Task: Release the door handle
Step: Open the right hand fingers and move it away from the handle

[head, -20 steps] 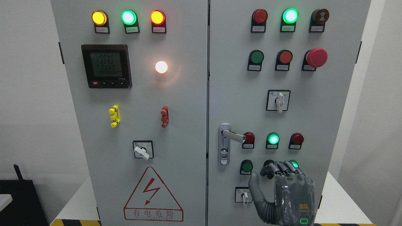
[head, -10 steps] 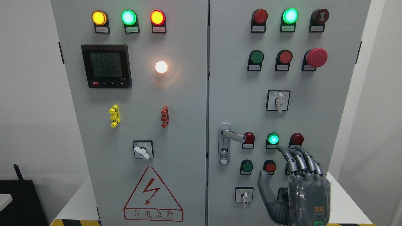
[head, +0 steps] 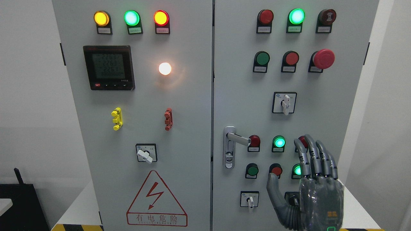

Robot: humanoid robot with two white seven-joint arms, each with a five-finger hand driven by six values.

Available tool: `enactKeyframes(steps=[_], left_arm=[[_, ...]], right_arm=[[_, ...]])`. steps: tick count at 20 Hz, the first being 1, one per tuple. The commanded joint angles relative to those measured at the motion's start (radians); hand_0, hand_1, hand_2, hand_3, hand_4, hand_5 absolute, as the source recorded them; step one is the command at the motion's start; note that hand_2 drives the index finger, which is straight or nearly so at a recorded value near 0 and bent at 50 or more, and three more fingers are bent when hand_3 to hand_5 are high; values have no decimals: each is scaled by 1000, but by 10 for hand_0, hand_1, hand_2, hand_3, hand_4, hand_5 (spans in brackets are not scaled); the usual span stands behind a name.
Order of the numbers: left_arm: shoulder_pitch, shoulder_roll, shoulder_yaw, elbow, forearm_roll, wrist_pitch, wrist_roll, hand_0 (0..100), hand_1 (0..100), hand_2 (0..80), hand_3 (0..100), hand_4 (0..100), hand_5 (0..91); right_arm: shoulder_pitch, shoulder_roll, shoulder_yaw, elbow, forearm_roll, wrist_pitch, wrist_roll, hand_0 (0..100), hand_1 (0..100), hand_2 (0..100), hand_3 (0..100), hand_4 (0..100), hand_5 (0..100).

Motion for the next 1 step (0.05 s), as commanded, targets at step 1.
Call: enactKeyframes(steps=[1], left_arm=[[0,0,-12,-15,0,0,-1,120,389,0,0,0,0]], right_arm=[[2,-1,-6,-21,-2,0,3,479,235,19,15,0,0]])
